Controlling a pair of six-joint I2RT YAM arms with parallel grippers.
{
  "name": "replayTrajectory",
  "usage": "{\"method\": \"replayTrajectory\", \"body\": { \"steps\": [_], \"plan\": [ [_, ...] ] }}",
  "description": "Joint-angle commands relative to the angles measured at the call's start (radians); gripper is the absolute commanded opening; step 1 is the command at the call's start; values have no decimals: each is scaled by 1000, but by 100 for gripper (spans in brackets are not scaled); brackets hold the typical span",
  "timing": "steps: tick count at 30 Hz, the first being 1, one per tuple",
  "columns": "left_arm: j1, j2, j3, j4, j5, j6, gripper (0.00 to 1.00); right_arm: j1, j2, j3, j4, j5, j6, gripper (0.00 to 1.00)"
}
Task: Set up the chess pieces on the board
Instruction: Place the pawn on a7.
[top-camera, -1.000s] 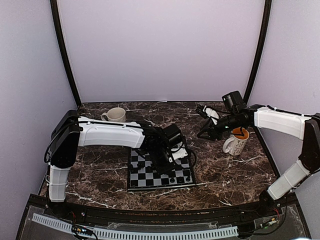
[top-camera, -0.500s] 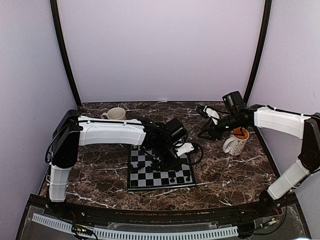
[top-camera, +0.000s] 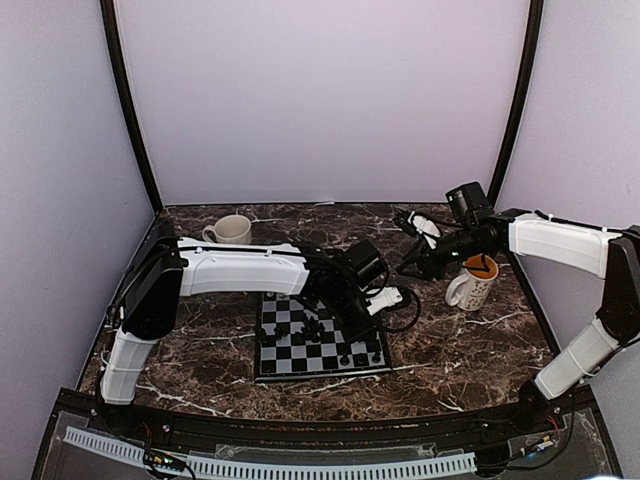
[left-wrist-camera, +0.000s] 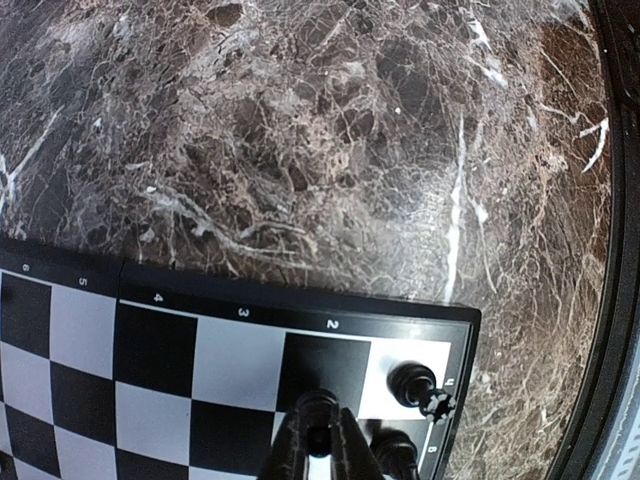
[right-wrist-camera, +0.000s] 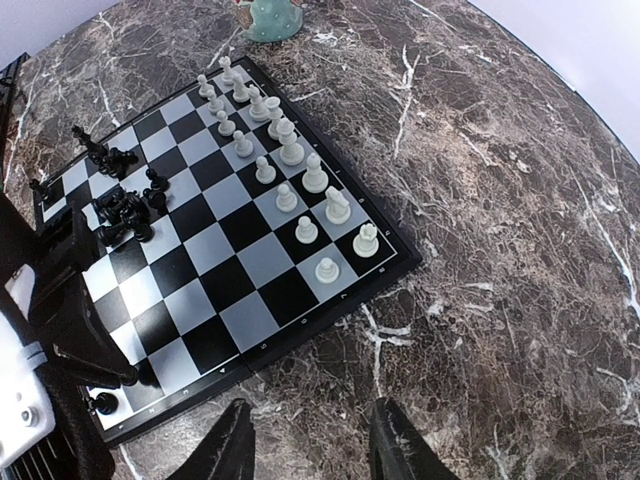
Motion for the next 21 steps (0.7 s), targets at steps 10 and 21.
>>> {"method": "replayTrajectory", "body": {
  "steps": [10, 21],
  "plan": [
    [-10, 24, 38, -13, 32, 14, 7, -13, 3, 8, 0, -4, -10, 40],
    [-17, 45, 45, -16, 31, 9, 13, -13, 2, 9, -2, -6, -11, 40]
  ]
}}
